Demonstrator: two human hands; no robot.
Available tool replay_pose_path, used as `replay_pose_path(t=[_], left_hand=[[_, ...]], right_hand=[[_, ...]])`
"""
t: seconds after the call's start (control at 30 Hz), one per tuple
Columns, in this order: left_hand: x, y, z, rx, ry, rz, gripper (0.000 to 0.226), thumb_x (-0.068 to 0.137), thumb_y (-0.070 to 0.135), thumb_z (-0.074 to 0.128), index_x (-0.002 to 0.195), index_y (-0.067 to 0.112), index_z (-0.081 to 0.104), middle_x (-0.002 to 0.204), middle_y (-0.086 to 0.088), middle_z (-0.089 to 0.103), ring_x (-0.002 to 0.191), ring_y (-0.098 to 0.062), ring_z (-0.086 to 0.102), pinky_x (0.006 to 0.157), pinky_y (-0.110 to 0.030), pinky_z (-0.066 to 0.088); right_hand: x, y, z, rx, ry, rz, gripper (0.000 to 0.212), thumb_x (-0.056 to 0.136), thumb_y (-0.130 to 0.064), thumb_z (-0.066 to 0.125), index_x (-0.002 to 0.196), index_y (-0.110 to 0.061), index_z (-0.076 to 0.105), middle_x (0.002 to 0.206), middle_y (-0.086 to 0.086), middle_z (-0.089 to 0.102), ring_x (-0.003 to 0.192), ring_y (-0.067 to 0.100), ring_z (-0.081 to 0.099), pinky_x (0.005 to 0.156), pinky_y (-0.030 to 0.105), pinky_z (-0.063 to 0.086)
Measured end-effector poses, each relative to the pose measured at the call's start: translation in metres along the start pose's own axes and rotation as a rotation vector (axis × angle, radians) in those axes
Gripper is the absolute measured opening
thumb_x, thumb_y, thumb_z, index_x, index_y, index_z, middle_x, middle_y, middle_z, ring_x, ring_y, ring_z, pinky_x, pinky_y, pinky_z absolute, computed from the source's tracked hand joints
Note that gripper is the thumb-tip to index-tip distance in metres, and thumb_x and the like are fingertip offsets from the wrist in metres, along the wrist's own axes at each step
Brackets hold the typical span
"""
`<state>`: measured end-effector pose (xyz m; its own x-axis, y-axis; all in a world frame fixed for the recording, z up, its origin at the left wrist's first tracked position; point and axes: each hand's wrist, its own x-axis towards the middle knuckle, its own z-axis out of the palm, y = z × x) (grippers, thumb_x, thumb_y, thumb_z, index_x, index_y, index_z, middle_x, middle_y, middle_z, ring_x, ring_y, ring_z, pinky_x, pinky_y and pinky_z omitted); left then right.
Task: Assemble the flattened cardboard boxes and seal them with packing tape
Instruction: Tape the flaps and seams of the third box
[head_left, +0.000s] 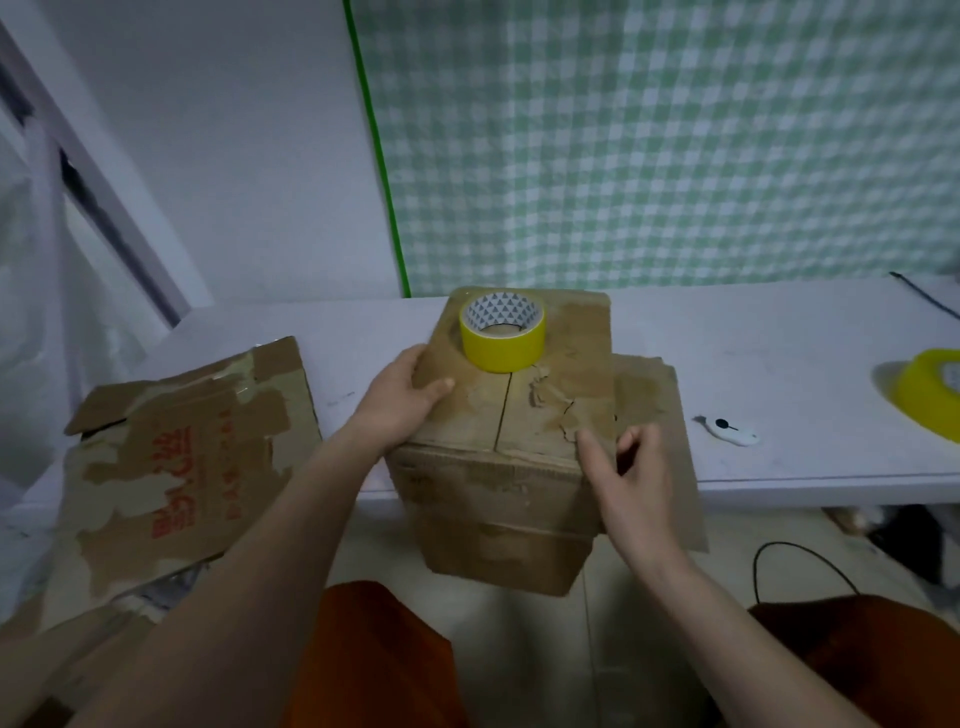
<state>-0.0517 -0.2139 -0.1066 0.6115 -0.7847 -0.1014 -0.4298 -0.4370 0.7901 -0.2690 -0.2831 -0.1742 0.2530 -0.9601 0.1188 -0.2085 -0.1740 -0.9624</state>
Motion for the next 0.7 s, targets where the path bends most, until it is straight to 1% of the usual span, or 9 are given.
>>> replay_pose_path(t=[0.07,0.13,0.23,0.37,0.43,0.5,0.6,0.63,0.7], left_hand=[[0.002,0.007,0.005,0.142,0.058,0.041,0.054,0.095,0.027,0.058,0.144,0.016,0.038,0.143,-0.006,0.049,0.128,-0.025,0.047,0.102,-0.032,0.036],[-0.003,0.011,0.015,0.211,0.128,0.055,0.052,0.095,0.029,0.057,0.143,0.017,0.04,0.143,-0.006,0.048,0.128,-0.026,0.046,0.101,-0.034,0.037],[-0.019,0.007,0.033,0.291,0.163,0.052,0.057,0.096,0.039,0.051,0.145,0.016,0.036,0.152,-0.009,0.033,0.134,-0.027,0.039,0.106,-0.038,0.035],[-0.028,0.008,0.039,0.298,0.188,0.021,0.07,0.094,0.045,0.053,0.151,0.017,0.022,0.16,-0.009,0.011,0.145,-0.027,0.017,0.113,-0.042,0.026],[-0.025,0.014,0.04,0.294,0.244,0.069,0.081,0.092,0.042,0.057,0.154,0.015,0.012,0.162,-0.008,0.001,0.148,-0.023,0.004,0.116,-0.041,0.02],[-0.02,0.022,0.045,0.244,0.283,0.129,0.086,0.091,0.04,0.059,0.154,0.016,0.006,0.162,-0.006,-0.005,0.148,-0.02,-0.002,0.118,-0.04,0.016],[-0.019,0.027,0.057,0.209,0.308,0.13,0.09,0.09,0.039,0.059,0.154,0.017,0.001,0.162,-0.003,-0.006,0.149,-0.019,-0.002,0.118,-0.039,0.017],[-0.02,0.026,0.061,0.222,0.327,0.141,0.09,0.09,0.038,0.059,0.154,0.016,0.0,0.162,-0.003,-0.005,0.149,-0.019,-0.001,0.117,-0.038,0.017],[-0.021,0.023,0.064,0.235,0.361,0.184,0.089,0.09,0.035,0.059,0.154,0.014,0.001,0.162,-0.004,-0.003,0.148,-0.019,0.001,0.117,-0.037,0.018]], right_hand=[[0.004,-0.004,-0.004,-0.025,-0.018,-0.009,0.052,0.068,-0.061,0.057,0.079,-0.014,0.036,0.075,0.001,0.037,0.068,0.016,0.037,0.063,0.035,0.035],[0.009,-0.005,-0.008,-0.044,-0.021,-0.026,0.049,0.074,-0.054,0.063,0.08,-0.012,0.037,0.076,0.002,0.037,0.068,0.016,0.037,0.062,0.033,0.034],[0.019,-0.006,-0.015,-0.081,-0.006,-0.038,0.036,0.085,-0.035,0.066,0.08,-0.013,0.037,0.076,0.002,0.038,0.069,0.018,0.038,0.061,0.032,0.033],[0.035,-0.013,-0.021,-0.145,-0.093,-0.025,0.031,0.088,-0.034,0.062,0.084,-0.013,0.04,0.081,0.002,0.041,0.073,0.018,0.041,0.061,0.024,0.035],[0.044,-0.02,-0.021,-0.18,-0.025,-0.066,0.027,0.09,-0.033,0.06,0.093,-0.012,0.043,0.094,0.0,0.041,0.087,0.02,0.048,0.072,0.025,0.042],[0.06,-0.03,-0.019,-0.225,0.042,-0.178,0.019,0.092,-0.029,0.056,0.101,-0.02,0.042,0.108,-0.005,0.035,0.106,0.021,0.046,0.089,0.033,0.043],[0.097,-0.048,-0.003,-0.34,-0.105,-0.292,0.02,0.094,-0.022,0.051,0.113,-0.026,0.051,0.119,-0.008,0.036,0.12,0.016,0.039,0.1,0.035,0.04],[0.11,-0.055,0.004,-0.377,-0.163,-0.311,0.027,0.093,-0.015,0.05,0.118,-0.024,0.053,0.126,-0.005,0.037,0.123,0.018,0.036,0.104,0.035,0.037],[0.131,-0.07,0.02,-0.415,-0.277,-0.32,0.047,0.089,0.004,0.042,0.129,-0.018,0.051,0.141,0.001,0.033,0.131,0.022,0.026,0.11,0.024,0.02]])
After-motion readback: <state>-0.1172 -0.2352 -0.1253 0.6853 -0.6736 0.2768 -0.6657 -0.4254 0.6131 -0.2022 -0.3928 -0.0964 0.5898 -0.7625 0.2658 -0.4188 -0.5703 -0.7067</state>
